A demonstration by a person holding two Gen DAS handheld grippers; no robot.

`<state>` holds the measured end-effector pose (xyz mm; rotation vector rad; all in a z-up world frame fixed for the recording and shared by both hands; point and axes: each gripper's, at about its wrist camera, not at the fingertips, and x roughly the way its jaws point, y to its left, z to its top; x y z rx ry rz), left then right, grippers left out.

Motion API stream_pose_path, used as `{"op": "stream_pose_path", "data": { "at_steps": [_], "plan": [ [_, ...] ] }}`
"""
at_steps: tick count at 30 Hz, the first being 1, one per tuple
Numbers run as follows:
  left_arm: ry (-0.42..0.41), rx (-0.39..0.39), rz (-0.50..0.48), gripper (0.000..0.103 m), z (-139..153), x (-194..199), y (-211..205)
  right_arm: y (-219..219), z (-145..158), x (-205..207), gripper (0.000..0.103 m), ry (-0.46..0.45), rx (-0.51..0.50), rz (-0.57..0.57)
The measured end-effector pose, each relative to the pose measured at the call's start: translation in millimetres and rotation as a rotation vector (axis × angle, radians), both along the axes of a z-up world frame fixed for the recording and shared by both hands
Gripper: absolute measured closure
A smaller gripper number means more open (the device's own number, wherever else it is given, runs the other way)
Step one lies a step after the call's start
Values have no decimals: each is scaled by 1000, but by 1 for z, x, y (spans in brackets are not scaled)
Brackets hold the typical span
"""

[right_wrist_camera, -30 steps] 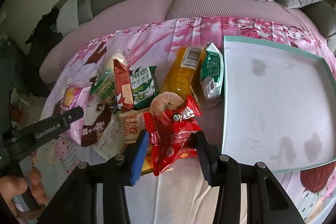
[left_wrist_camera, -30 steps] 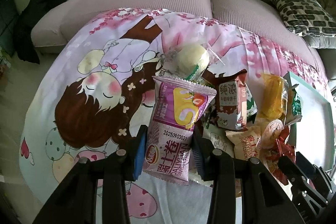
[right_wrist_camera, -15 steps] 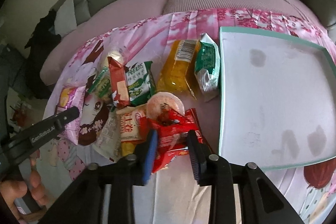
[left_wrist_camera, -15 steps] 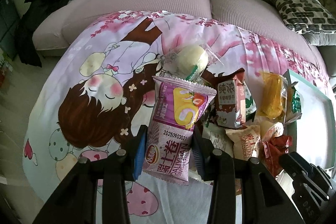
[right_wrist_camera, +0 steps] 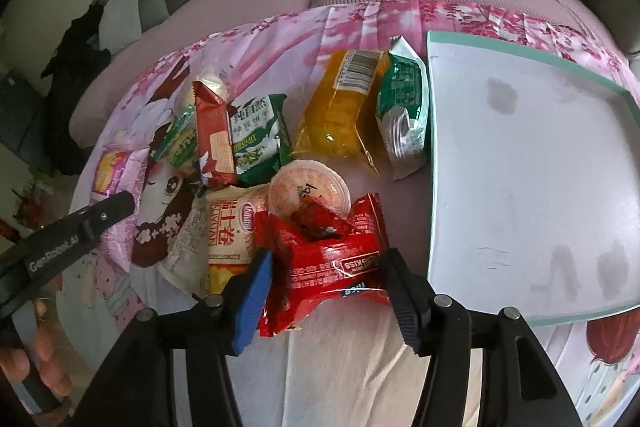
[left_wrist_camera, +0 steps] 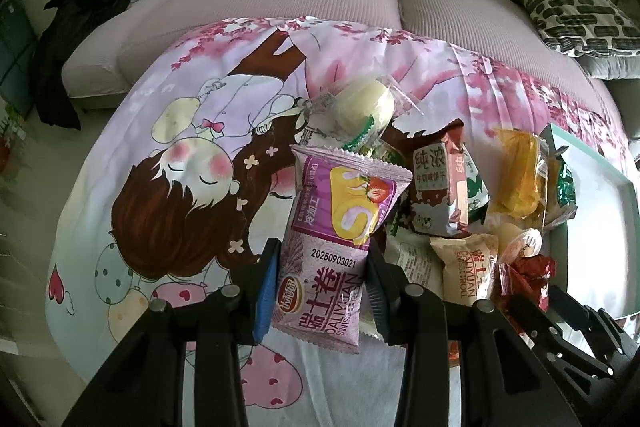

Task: Organize snacks
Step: 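Lift both held packets and carry them over the teal-rimmed tray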

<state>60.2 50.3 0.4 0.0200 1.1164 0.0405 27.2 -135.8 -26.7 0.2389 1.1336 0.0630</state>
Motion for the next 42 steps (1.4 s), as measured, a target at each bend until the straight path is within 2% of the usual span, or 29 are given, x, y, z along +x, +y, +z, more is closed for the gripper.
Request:
{"op": "stream_pose_path", "data": {
  "at_steps": [5, 13, 26, 31, 42],
  "plan": [
    [2, 2, -6, 61, -1, 0, -2, 0, -3, 1, 42, 6, 4, 5],
    [1, 6, -10, 61, -1, 0, -2, -4, 3, -2, 50, -10, 31, -6],
    [-37, 13, -19, 61, 11, -4, -6, -8, 43, -16, 51, -122, 117, 8],
    [-80, -10, -45, 61, 25, -6, -14, -25, 60, -21, 51, -175, 122, -39],
    [-140, -40, -185, 61, 43, -9, -64, -90, 75, -23, 51, -215, 16, -253]
  ]
}}
